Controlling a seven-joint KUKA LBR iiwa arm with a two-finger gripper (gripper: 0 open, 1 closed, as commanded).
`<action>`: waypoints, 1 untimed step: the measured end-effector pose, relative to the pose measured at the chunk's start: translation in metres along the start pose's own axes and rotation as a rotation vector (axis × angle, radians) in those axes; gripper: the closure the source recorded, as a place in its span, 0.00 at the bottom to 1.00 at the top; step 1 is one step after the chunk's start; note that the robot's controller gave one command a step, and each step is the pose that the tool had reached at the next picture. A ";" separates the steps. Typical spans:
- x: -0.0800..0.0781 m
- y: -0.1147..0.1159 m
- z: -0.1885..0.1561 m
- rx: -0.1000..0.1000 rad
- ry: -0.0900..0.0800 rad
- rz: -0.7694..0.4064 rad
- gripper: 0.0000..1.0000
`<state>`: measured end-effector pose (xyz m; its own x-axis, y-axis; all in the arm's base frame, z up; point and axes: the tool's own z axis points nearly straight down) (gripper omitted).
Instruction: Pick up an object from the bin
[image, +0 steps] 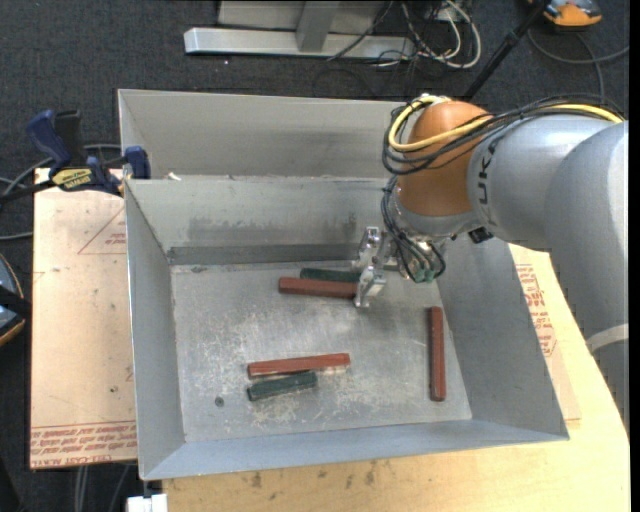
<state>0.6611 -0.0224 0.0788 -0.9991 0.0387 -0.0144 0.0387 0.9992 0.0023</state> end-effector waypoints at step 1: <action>0.020 -0.001 -0.115 0.002 0.012 0.030 1.00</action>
Offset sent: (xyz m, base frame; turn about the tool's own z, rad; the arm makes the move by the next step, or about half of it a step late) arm 0.0000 0.0000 0.0000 0.0000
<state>0.6391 -0.0229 0.1933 -0.9976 0.0685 -0.0027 0.0685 0.9977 0.0007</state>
